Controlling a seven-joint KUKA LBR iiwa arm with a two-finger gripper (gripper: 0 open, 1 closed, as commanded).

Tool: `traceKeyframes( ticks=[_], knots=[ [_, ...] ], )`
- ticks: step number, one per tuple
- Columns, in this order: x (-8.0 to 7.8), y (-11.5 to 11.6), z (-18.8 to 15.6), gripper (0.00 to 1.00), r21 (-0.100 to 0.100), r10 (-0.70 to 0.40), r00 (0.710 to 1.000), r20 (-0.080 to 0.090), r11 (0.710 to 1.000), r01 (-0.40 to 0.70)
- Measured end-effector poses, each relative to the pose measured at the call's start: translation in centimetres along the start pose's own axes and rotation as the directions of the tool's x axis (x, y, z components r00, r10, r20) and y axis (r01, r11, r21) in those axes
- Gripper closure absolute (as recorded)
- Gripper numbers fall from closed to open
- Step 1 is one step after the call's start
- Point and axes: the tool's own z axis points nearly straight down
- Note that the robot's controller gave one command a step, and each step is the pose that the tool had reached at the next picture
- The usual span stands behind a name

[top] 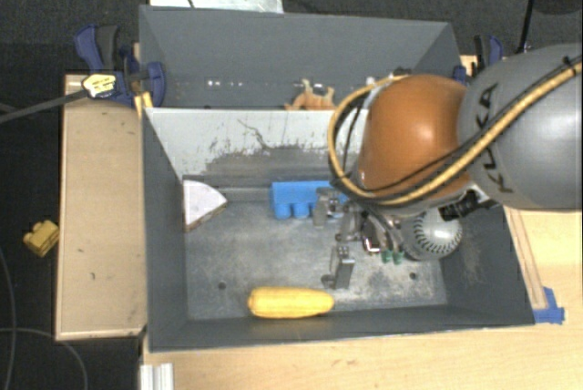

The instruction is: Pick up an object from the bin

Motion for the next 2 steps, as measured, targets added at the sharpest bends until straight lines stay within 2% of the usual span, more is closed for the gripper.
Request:
traceKeyframes(
  ticks=[1, 2],
  knots=[
    [-0.1, -0.1, -0.4, 0.00, -0.001, 0.003, 1.000, 0.008, 1.000, -0.003],
    [0.3, 0.6, 4.5, 0.00, -0.001, -0.027, 1.000, 0.015, 1.000, 0.027]
  ],
)
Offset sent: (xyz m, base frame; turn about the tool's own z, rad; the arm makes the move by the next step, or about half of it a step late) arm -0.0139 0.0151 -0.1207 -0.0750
